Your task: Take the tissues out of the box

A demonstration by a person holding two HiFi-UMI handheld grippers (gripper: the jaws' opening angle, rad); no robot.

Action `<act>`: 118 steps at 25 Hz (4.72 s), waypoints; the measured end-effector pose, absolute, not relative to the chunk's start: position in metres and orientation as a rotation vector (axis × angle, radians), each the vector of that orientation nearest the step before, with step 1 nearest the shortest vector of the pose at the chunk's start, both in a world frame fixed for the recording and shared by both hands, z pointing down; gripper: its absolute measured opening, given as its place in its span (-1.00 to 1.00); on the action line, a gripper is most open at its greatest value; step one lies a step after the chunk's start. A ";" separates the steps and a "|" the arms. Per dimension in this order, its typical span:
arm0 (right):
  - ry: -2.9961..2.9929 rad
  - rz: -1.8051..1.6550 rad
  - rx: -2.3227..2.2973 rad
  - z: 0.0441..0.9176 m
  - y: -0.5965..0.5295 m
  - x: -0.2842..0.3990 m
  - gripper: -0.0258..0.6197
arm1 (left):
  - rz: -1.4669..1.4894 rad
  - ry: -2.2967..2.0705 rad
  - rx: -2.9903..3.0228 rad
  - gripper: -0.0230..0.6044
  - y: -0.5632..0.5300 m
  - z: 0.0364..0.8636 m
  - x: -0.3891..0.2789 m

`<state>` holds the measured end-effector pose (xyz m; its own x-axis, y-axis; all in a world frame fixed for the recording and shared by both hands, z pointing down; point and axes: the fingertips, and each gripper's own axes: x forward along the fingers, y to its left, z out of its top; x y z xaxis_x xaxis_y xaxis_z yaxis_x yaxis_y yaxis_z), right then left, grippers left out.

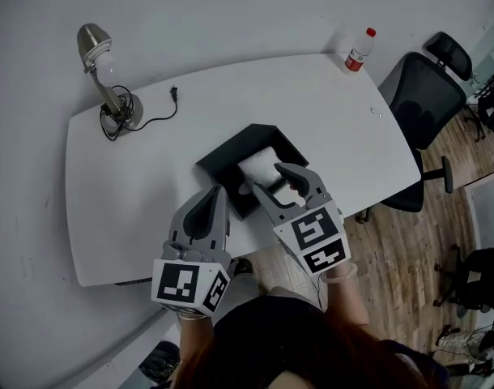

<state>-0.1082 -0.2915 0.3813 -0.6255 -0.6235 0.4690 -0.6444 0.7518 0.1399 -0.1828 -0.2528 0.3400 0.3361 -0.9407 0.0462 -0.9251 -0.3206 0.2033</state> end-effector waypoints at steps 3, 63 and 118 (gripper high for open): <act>-2.402 0.071 0.936 0.396 -0.300 -0.112 -0.24 | -0.112 -1.682 2.399 -0.86 -0.261 0.345 -0.185; -2.009 -0.001 0.764 0.456 -0.326 -0.110 -0.26 | -0.134 -1.682 2.278 -0.86 -0.266 0.372 -0.208; -2.622 -0.262 0.966 0.309 -0.171 -0.031 -0.27 | -0.077 -1.856 2.414 -0.86 -0.110 0.311 -0.101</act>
<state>-0.0311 -0.1709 0.3087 -0.7139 -0.6562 0.2445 -0.5947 0.7525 0.2830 -0.1011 -0.1102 0.3109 0.2580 -0.9660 0.0181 -0.9612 -0.2547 0.1059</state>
